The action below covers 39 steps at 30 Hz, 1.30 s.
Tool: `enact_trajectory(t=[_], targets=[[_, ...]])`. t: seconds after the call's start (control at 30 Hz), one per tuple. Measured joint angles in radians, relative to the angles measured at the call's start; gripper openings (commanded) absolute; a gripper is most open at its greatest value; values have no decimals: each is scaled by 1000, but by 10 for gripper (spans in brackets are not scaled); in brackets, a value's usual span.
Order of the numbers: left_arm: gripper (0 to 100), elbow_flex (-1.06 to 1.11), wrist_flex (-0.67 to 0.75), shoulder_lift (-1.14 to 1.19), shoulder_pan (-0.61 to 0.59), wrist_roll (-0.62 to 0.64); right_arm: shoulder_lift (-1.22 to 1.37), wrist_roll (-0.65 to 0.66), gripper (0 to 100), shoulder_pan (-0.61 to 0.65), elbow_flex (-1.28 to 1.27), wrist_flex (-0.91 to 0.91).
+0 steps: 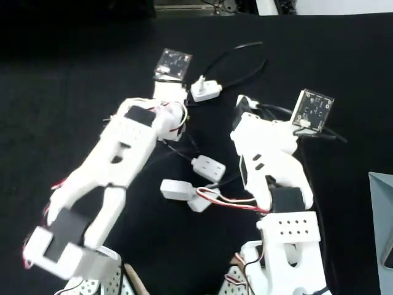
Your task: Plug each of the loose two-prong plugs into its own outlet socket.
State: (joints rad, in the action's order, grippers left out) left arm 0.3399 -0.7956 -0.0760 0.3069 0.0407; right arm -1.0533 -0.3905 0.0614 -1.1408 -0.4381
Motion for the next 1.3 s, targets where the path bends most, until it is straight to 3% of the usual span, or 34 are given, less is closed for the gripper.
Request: enact_trajectory(t=[0.13,0.53,0.87,1.0,1.3], targets=[[28,17,-86,-167,-8,-3,0,0,12,0,0,0],[28,132,-505,-597,-25,-209,0,0,12,0,0,0],[28,531,-523,-948,25,-213,0,0,12,0,0,0],[28,624,-523,-1065,26,-288,0,0,12,0,0,0],[30,842,-466,-1115,29,-399,0,0,12,2,0,0]])
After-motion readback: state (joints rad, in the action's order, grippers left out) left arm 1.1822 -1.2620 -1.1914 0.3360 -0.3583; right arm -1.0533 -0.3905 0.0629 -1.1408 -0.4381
